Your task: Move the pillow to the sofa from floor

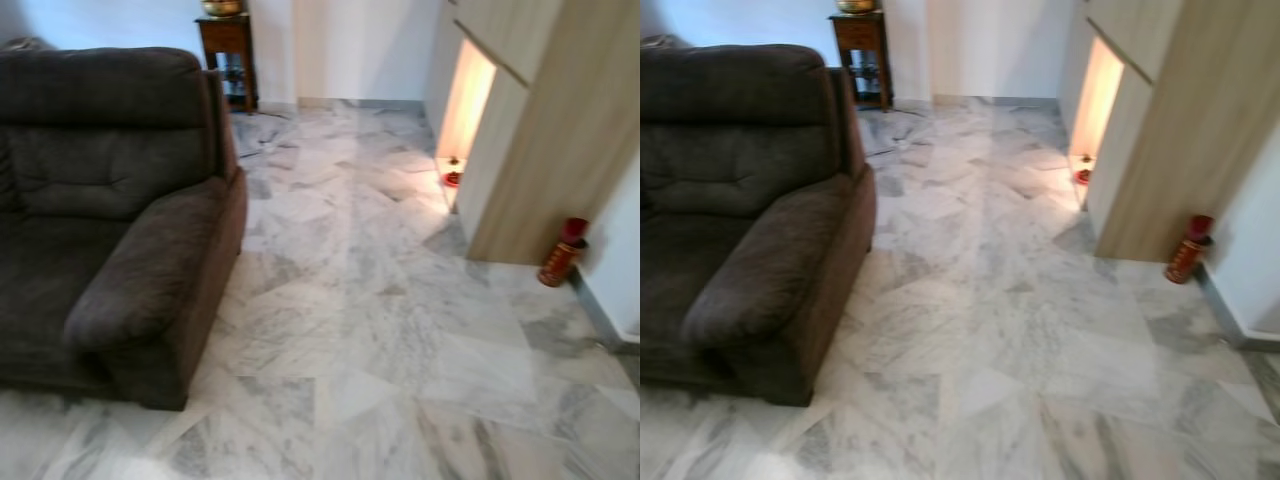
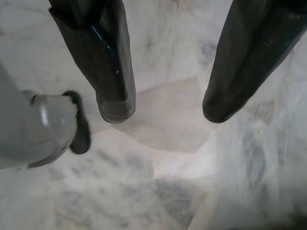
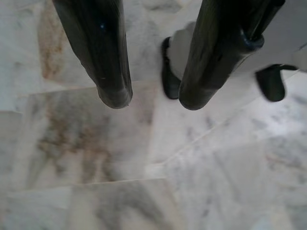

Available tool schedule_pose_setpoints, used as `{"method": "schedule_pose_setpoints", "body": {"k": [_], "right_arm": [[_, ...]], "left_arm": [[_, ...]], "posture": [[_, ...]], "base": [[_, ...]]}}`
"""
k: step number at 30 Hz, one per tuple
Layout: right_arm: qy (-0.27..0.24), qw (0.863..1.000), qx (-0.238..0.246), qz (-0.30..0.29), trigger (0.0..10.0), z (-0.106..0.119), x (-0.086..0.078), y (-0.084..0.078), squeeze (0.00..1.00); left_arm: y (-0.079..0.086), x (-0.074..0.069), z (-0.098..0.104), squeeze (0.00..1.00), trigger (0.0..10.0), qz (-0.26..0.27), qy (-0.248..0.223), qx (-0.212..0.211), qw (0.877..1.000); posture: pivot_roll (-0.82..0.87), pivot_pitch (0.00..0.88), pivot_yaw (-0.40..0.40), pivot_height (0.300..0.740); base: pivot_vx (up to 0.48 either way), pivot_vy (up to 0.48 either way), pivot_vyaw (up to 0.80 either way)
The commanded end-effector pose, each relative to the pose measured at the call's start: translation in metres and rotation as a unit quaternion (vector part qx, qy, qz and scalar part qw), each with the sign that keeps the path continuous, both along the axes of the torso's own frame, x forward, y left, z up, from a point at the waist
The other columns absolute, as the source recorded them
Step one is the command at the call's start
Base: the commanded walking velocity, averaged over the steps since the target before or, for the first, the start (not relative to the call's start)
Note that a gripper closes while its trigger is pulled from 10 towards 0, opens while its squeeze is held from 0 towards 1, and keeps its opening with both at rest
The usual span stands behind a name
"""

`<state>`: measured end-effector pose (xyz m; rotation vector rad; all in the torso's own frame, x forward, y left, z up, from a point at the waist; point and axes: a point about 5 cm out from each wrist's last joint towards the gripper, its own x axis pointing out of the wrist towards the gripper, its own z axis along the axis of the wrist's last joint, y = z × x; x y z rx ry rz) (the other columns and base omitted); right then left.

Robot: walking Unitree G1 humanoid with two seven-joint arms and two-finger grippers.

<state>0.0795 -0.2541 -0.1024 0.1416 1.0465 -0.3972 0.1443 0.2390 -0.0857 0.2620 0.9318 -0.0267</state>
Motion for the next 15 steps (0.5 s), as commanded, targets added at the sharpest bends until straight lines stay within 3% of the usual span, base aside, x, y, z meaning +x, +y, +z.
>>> {"method": "schedule_pose_setpoints", "body": {"k": [1, 15], "right_arm": [[0.009, 1.000, 0.007, -0.007, 10.0, -0.0015, -0.0059, 0.0000, 0.00], [0.001, 1.000, 0.008, 0.000, 10.0, -0.0003, -0.0009, -0.0002, 0.00]], "left_arm": [[0.0055, -0.0029, 0.0001, 0.00, 10.0, 0.011, 0.005, 0.001, 1.000], [0.0014, -0.0040, -0.0018, 0.00, 10.0, 0.018, 0.009, -0.001, 1.000]], "posture": [[0.11, 0.046, 0.036, 0.740], [0.12, 0.052, 0.037, 0.740]], "base": [[0.000, 0.480, 0.00], [0.000, 0.461, 0.00]]}}
